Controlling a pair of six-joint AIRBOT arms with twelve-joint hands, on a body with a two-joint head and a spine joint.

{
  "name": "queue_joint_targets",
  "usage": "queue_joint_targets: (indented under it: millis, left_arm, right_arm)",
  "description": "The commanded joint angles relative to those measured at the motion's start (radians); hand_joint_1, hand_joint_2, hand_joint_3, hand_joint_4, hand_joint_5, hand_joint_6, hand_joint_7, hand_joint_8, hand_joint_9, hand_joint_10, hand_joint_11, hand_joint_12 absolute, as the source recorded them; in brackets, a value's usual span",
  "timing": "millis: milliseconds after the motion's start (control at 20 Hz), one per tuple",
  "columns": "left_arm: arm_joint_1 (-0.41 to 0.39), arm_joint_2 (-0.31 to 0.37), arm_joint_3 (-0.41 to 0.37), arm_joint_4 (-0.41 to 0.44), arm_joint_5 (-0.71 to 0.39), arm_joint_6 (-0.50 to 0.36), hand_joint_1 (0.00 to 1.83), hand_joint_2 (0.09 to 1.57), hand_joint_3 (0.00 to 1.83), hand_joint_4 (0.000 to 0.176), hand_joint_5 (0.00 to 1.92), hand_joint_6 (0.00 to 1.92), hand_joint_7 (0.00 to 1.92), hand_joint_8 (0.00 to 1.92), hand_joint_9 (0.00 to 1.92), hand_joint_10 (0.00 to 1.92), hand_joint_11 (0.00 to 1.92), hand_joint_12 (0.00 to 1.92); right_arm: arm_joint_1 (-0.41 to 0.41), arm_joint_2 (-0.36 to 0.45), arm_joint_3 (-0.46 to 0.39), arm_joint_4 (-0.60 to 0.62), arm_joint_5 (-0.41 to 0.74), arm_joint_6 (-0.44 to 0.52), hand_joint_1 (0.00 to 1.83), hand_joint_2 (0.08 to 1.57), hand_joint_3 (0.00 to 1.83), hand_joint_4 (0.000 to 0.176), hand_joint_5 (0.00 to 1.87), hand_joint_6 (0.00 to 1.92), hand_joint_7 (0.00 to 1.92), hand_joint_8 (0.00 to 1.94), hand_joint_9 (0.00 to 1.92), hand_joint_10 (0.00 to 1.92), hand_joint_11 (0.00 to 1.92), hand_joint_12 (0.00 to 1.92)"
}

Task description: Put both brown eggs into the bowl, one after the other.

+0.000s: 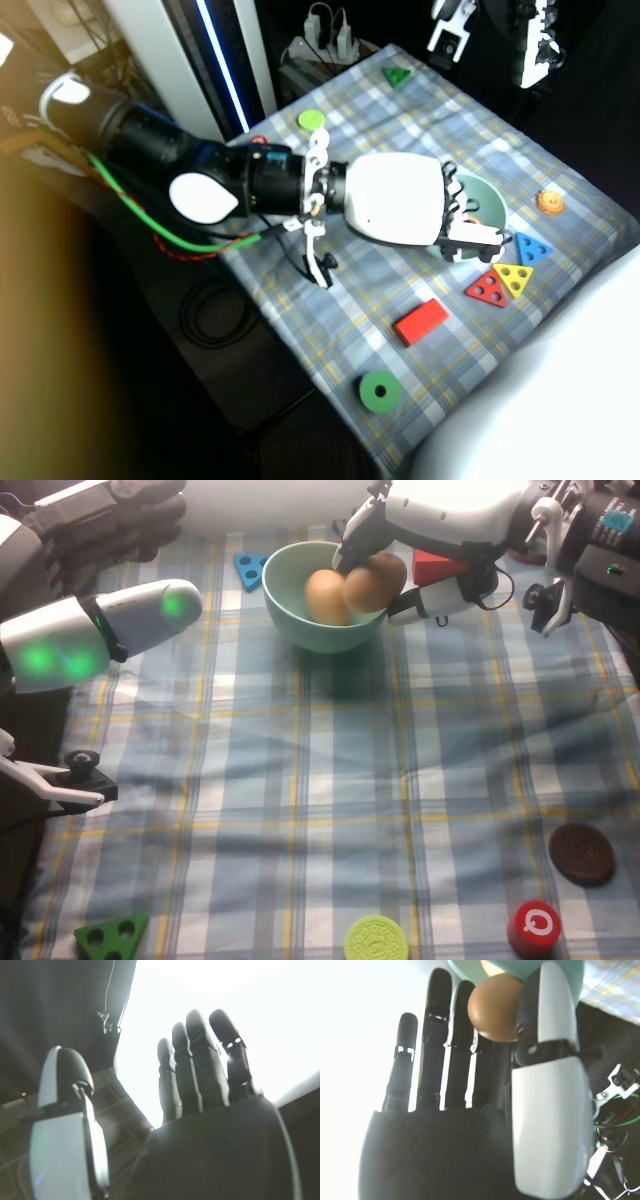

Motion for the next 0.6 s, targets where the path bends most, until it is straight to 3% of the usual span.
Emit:
queue_joint_targets:
  millis: [0,100,150,200,250,300,350,400,450,500,550]
  left_arm:
    - [-0.004,-0.004,0.006,0.008,-0.126,-0.019,0.89,0.96,0.0,0.043,0.46,0.0,0.49,0.0,0.48,0.0,0.0,1.18]
    - [-0.004,-0.004,0.007,0.008,-0.126,-0.023,0.89,0.97,0.0,0.038,0.47,0.0,0.5,0.0,0.48,0.0,0.0,1.22]
    - [-0.004,-0.004,0.007,0.008,-0.126,-0.024,0.9,0.96,0.0,0.041,0.47,0.0,0.5,0.0,0.49,0.01,0.0,1.22]
    - [-0.004,-0.005,0.007,0.008,-0.126,-0.025,0.9,0.96,0.0,0.041,0.47,0.0,0.5,0.0,0.49,0.01,0.0,1.22]
    - [-0.003,-0.005,0.007,0.007,-0.127,-0.026,0.88,0.97,0.0,0.026,0.48,0.0,0.5,0.0,0.5,0.01,0.0,1.25]
    - [-0.002,-0.005,0.007,0.006,-0.128,-0.026,0.89,0.97,0.0,0.034,0.47,0.0,0.5,0.0,0.5,0.01,0.0,1.23]
    - [-0.001,-0.006,0.007,0.004,-0.129,-0.027,0.89,0.97,0.0,0.027,0.47,0.0,0.5,0.0,0.49,0.0,0.0,1.23]
    - [0.0,-0.006,0.007,0.003,-0.129,-0.028,0.9,0.97,0.0,0.026,0.48,0.0,0.5,0.0,0.49,0.0,0.0,1.21]
    - [0.001,-0.007,0.008,0.003,-0.129,-0.029,0.89,0.97,0.0,0.026,0.47,0.0,0.5,0.0,0.5,0.0,0.0,1.22]
    - [0.001,-0.007,0.009,0.003,-0.129,-0.031,0.9,0.96,0.0,0.024,0.48,0.0,0.51,0.0,0.51,0.01,0.0,1.26]
    - [0.001,-0.008,0.009,0.003,-0.129,-0.033,0.88,0.97,0.0,0.029,0.48,0.0,0.51,0.0,0.52,0.01,0.0,1.27]
  right_arm:
    - [0.006,0.007,-0.004,0.017,0.111,-0.001,1.24,1.1,0.0,0.0,1.06,0.98,0.98,0.86,1.01,0.03,0.36,1.2]
    - [0.006,0.007,-0.013,0.0,0.111,-0.001,1.22,1.12,0.0,0.0,1.03,1.0,0.89,1.04,0.94,0.01,0.15,1.27]
    - [0.006,0.007,-0.02,-0.008,0.112,-0.001,1.23,1.11,0.0,0.0,1.03,1.02,0.95,0.93,0.95,0.01,0.29,1.18]
    - [0.006,0.007,-0.026,-0.011,0.112,-0.001,1.23,1.11,0.0,0.0,1.03,1.02,0.95,0.93,0.95,0.01,0.29,1.18]
    - [0.006,0.007,-0.035,-0.019,0.113,-0.001,1.25,1.09,0.0,0.0,1.09,0.93,0.99,0.84,1.01,0.03,0.45,1.08]
    - [0.006,0.007,-0.043,-0.032,0.113,-0.001,1.25,1.09,0.0,0.0,1.12,0.85,0.93,0.95,0.96,0.01,0.29,1.21]
    - [0.007,0.007,-0.047,-0.042,0.116,-0.001,1.24,1.1,0.0,0.0,1.1,0.88,0.93,0.98,0.95,0.01,0.23,1.31]
    - [0.007,0.007,-0.049,-0.046,0.119,-0.001,1.22,1.1,0.0,0.02,1.03,0.93,0.98,0.96,0.98,0.02,0.28,1.3]
    - [0.007,0.007,-0.05,-0.05,0.123,-0.001,1.21,1.13,0.0,0.024,0.91,1.08,0.99,0.98,0.87,0.0,0.14,1.22]
    - [0.007,0.007,-0.05,-0.052,0.124,-0.001,1.11,1.07,0.0,0.021,0.78,0.48,0.79,0.46,0.75,0.0,0.06,1.25]
    - [0.008,0.007,-0.051,-0.053,0.124,-0.001,1.08,1.05,0.0,0.032,0.78,0.18,0.79,0.21,0.72,0.01,0.01,1.29]
